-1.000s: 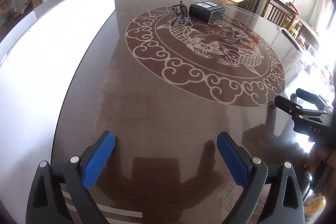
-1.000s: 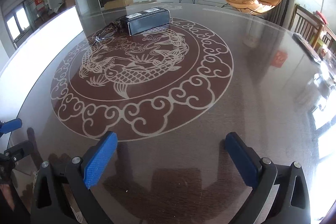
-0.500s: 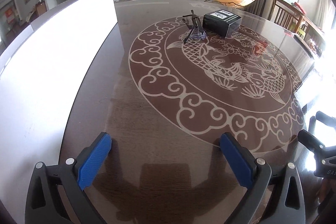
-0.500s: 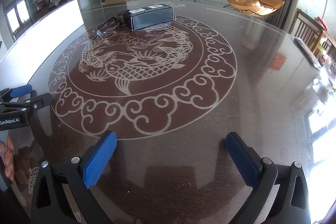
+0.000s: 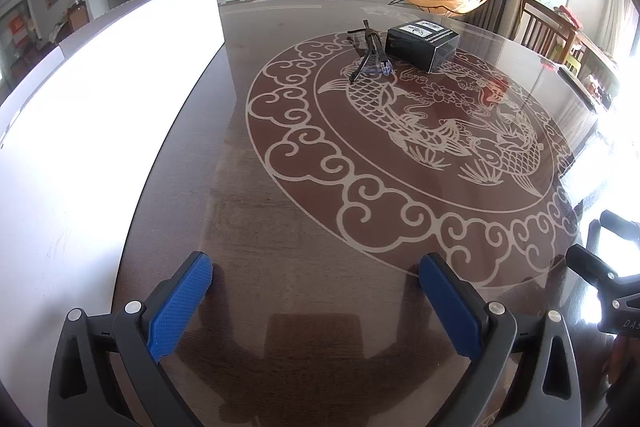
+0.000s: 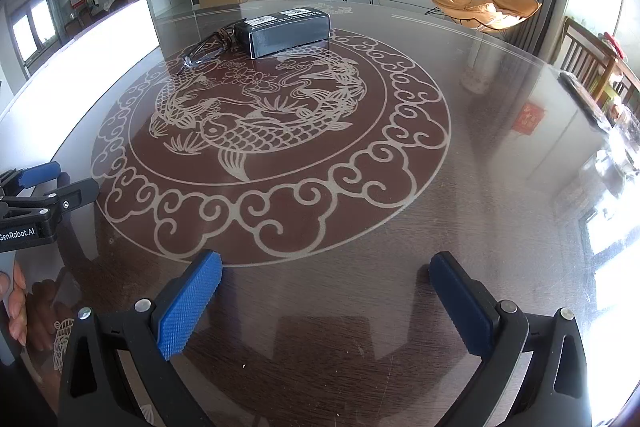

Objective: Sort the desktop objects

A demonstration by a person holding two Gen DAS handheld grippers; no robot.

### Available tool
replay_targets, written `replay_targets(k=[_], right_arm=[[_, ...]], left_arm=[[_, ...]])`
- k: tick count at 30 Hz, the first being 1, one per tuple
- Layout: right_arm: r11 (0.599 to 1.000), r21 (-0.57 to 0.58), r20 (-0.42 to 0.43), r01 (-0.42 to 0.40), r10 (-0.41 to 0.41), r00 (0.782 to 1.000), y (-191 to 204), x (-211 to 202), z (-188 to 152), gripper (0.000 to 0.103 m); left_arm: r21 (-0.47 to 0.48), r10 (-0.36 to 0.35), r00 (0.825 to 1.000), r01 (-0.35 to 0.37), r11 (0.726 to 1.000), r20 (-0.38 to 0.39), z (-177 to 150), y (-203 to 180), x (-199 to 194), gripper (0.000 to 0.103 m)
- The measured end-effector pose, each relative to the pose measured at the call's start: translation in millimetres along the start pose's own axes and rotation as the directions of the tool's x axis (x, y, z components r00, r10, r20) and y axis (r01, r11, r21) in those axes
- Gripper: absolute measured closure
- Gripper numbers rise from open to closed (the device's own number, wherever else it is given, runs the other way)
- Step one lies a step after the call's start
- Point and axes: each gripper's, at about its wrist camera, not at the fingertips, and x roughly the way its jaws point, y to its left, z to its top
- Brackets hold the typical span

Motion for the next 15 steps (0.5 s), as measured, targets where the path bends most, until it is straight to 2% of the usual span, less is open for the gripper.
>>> replay_targets(k=[3,6,9,13,15], right_arm=[[1.0,-0.004,0.0,-0.005,0.005,1.0,1,2,2,0.0],[0.999,-0.034,-0.003,-0.028,0.028,1.0,1,16,21,0.0],[0.997,-0.014,-0.02,-0.071,0.07,0.997,-5,46,68,0.0],[0.974,0.158,-0.011,-0.165,0.169,0.986,-13,77,150,0.0],[0.952,0.236,-0.058,-0.196,0.216,0.975,-7,99,184,0.0]], left_arm=[[0.0,-0.001,1.0,0.001,1.0,0.0,0,0,0,0.0],[0.001,-0.001,1.0,0.001,1.0,0.001,0,-1,0,0.0],[0.001,-0.001,1.0,0.001,1.0,0.001,0,-1,0,0.0],[0.0,-0.001,1.0,0.001,1.0,0.001,0,-1,0,0.0],[0.0,-0.001,1.0,0.001,1.0,0.001,0,-1,0,0.0]])
